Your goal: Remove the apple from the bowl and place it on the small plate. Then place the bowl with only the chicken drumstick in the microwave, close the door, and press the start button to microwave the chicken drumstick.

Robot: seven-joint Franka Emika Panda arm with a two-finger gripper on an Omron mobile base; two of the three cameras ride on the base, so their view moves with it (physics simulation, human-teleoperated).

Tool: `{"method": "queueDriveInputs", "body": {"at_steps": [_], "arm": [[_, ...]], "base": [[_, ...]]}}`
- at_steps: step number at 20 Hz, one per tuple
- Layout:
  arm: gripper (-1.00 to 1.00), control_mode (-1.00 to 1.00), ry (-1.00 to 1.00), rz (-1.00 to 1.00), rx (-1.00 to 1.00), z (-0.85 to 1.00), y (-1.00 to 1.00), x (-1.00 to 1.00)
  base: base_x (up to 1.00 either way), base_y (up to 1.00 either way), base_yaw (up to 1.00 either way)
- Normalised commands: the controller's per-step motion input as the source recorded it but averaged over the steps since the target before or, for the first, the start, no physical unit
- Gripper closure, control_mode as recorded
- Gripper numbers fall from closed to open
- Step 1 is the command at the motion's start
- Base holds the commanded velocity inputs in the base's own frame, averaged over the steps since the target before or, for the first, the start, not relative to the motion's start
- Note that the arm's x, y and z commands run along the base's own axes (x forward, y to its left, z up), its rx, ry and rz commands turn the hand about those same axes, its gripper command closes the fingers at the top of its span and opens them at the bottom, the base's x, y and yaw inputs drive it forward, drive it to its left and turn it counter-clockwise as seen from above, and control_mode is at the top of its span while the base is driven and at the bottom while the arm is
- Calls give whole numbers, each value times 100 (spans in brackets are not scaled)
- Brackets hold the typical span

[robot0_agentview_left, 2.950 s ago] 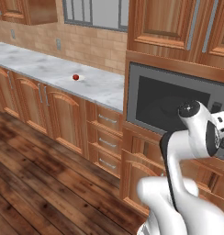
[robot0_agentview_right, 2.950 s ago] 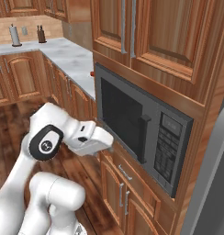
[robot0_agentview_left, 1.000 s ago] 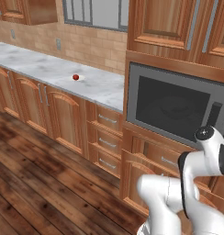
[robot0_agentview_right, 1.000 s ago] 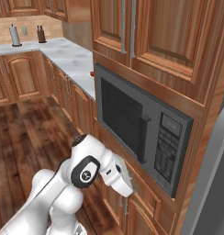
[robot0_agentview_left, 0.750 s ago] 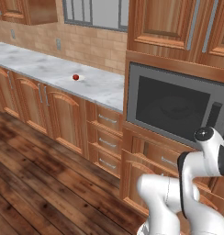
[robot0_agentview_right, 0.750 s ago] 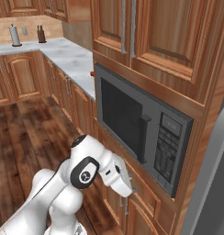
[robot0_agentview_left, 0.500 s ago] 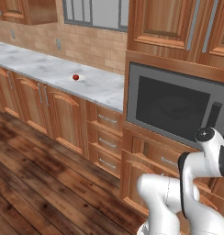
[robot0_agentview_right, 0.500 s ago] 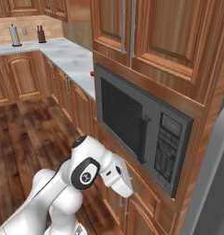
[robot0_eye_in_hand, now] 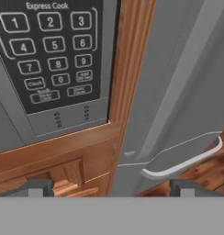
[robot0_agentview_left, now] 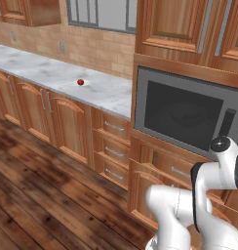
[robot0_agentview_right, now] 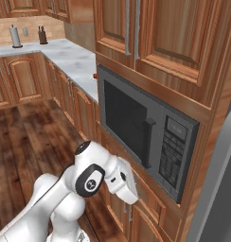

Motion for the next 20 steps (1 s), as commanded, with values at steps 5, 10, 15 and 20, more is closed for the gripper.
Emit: {"method": "queueDriveInputs", "body": {"at_steps": [5, 10, 15, 20], "arm": [[-100, -100, -5, -1, 1, 0, 0, 7], [-100, -100, -13, -11, 7, 0, -20, 27], [-100, -100, -31, -29, 1, -6, 2, -2], [-100, -100, -45, -22, -6, -14, 12, -3]], "base": [[0, 0, 0], [0, 0, 0], [0, 0, 0], [0, 0, 0]]}}
